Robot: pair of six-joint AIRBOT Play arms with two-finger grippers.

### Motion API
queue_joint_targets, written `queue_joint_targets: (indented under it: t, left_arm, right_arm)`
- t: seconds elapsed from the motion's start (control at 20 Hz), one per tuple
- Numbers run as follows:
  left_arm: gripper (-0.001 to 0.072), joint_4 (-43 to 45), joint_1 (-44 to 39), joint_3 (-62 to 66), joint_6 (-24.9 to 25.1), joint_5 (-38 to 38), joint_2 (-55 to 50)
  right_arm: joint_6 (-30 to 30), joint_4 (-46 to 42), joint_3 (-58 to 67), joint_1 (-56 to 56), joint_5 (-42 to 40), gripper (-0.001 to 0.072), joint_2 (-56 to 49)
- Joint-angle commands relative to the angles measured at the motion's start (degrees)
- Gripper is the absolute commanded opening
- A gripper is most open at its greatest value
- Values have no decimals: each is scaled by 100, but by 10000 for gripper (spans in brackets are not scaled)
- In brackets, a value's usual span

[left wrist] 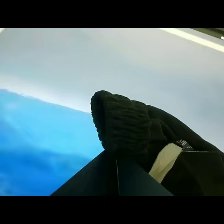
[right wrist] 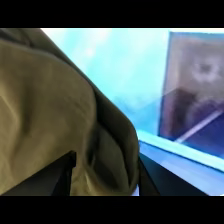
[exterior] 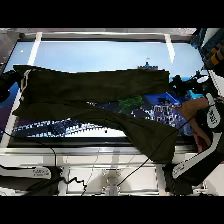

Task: Fold the clothes and pants, and hang the long-sleeved shirts on hangers.

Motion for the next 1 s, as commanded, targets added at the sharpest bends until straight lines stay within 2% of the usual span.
queue_joint_targets:
  t: [0.0,0.05,0.1,0.15,0.35,0.6,0.8,0.95]
  left_arm:
    - [37,0,-2,0,2,15,-52]
    - [37,0,-7,0,0,13,-70]
    - [37,-2,-13,0,0,15,-79]
    - [37,-15,-24,7,0,15,-79]
    - [36,-24,-42,527,0,81,-79]
    - [36,-24,-42,925,-2,1067,-111]
    - [36,-24,-87,925,-2,1084,-588]
    - [38,-356,-201,1134,-59,1314,-962]
  right_arm:
    - [481,-313,271,17,118,300,-199]
    - [476,-415,271,17,138,193,-212]
    - [446,-466,278,20,120,132,-212]
    - [369,-455,330,17,136,18,-210]
    - [-122,-422,1176,17,577,15,-205]
    - [-1473,-472,2583,17,1808,15,-205]
    - [-1609,-785,2465,111,2564,14,-205]
    - [-1602,-1158,2044,310,2535,14,-197]
